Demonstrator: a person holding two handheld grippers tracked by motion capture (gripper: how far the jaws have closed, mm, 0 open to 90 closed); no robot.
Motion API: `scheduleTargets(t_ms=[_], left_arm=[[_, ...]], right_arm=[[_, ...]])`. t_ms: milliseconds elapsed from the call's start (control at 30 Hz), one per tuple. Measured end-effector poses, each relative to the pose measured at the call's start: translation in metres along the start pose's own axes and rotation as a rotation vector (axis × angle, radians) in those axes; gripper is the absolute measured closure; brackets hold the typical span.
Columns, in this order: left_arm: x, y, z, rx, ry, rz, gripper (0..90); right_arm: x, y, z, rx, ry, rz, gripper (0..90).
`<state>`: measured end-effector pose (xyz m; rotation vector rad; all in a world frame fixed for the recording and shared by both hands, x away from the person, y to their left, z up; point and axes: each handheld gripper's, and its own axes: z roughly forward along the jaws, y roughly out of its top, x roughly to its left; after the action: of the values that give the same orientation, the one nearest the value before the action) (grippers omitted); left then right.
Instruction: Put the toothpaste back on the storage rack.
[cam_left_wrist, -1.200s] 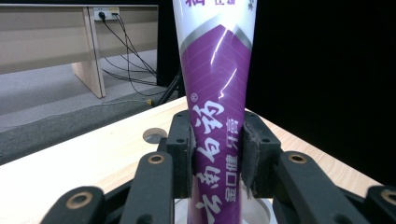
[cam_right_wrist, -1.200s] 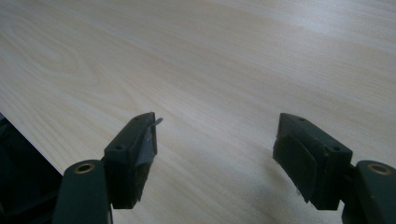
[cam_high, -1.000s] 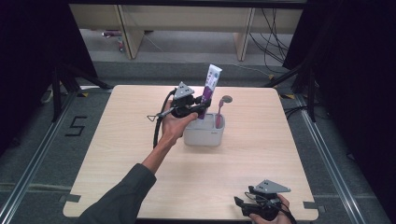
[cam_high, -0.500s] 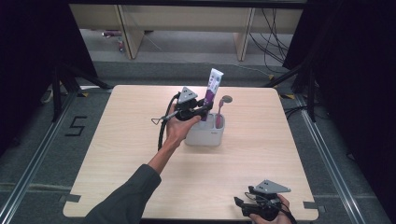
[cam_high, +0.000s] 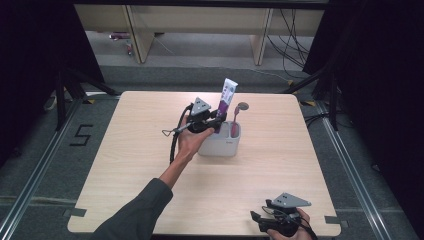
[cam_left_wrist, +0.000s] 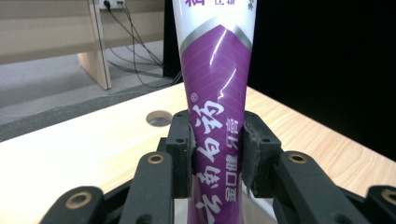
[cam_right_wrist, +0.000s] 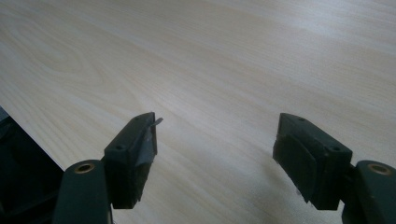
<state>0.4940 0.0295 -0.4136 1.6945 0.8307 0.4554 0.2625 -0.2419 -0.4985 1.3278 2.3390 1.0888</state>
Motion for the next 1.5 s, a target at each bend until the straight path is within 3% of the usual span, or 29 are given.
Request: scheduleTargets(t_ms=[133, 700, 833, 867, 1167, 1267, 1333, 1400, 1433, 1467, 1500], left_arm=[[0.001, -0.004, 0.001, -0.007, 0.004, -0.009, 67.5], [0.002, -0.025, 0.003, 0.018, 0.011, -0.01, 67.2], [0.002, -0.029, 0.004, 0.021, 0.01, -0.018, 67.0], [0.002, -0.03, 0.004, 0.024, 0.013, -0.01, 66.9], [0.001, -0.031, 0.004, 0.031, 0.033, 0.018, 65.7], [0.0, -0.031, 0.004, 0.036, 0.044, 0.039, 65.2], [0.0, -0.031, 0.005, 0.039, 0.044, 0.042, 63.1], [0.0, -0.031, 0.005, 0.042, 0.049, 0.049, 60.8], [0.0, -0.03, 0.004, 0.037, 0.046, 0.054, 60.8], [0.0, -0.027, 0.001, -0.004, 0.044, 0.029, 65.9], [0.0, -0.027, 0.001, -0.004, 0.044, 0.029, 63.9]], right_arm=[[-0.001, 0.0, 0.0, -0.003, -0.007, -0.019, 30.3], [-0.001, 0.0, 0.0, -0.002, -0.007, -0.018, 30.4], [0.001, 0.0, 0.0, 0.007, -0.003, 0.012, 30.4], [0.0, 0.0, 0.0, 0.003, -0.003, -0.004, 30.4], [-0.002, 0.0, 0.001, -0.004, -0.004, -0.032, 30.3], [0.0, 0.0, 0.001, 0.003, -0.002, -0.001, 30.4], [-0.002, 0.0, 0.001, -0.006, -0.005, -0.036, 30.4], [-0.002, 0.0, 0.001, 0.0, 0.0, -0.029, 30.4], [0.0, 0.0, 0.001, 0.004, 0.002, -0.007, 30.3], [-0.002, 0.0, 0.001, 0.0, 0.002, -0.025, 30.3], [-0.002, 0.0, 0.001, 0.0, 0.002, -0.025, 30.3]])
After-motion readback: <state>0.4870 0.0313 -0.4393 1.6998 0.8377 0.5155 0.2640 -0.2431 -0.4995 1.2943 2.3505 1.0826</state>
